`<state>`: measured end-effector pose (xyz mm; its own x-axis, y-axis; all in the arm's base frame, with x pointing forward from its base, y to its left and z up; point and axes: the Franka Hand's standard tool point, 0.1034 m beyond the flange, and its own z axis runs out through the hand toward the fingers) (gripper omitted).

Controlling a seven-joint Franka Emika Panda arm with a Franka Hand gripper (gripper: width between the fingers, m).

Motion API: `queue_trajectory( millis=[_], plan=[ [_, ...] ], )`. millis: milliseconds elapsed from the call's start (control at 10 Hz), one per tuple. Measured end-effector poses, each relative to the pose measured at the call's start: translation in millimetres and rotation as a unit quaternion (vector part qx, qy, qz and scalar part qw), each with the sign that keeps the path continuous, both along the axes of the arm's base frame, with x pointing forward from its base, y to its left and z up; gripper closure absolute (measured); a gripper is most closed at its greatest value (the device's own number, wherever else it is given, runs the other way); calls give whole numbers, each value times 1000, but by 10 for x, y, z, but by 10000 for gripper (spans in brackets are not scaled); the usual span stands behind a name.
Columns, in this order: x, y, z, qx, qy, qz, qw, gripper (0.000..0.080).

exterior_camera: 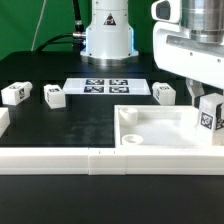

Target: Assemble one leg

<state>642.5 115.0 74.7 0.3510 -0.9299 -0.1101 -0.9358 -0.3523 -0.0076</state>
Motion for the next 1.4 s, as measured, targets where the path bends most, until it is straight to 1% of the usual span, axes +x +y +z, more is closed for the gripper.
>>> queue_trajectory(
  millis=[100, 200, 300, 400, 500, 600, 800, 900, 1000, 1100, 1200, 1400],
  plan=[
    [-1, -1, -2, -3, 6, -62, 998, 508],
    [-6, -5, -5, -2, 8, -110, 994, 507],
    [-10, 3, -5, -6, 12, -168, 986, 507],
    [-11, 3, -6, -8, 14, -195, 981, 507],
    [-8, -9, -6, -4, 19, -233, 972, 507],
    [-7, -16, -5, -1, 23, -259, 966, 507],
    [-10, -12, -11, -1, 23, -251, 968, 507],
    [-10, -12, -13, 0, 20, -229, 973, 337],
    [-10, -11, -12, 0, 19, -223, 975, 217],
    [-15, -10, -17, 0, 17, -186, 982, 217],
    [-14, -1, -18, 2, 11, -136, 991, 163],
    [-23, 30, -11, 2, 3, -11, 1000, 154]
  ],
)
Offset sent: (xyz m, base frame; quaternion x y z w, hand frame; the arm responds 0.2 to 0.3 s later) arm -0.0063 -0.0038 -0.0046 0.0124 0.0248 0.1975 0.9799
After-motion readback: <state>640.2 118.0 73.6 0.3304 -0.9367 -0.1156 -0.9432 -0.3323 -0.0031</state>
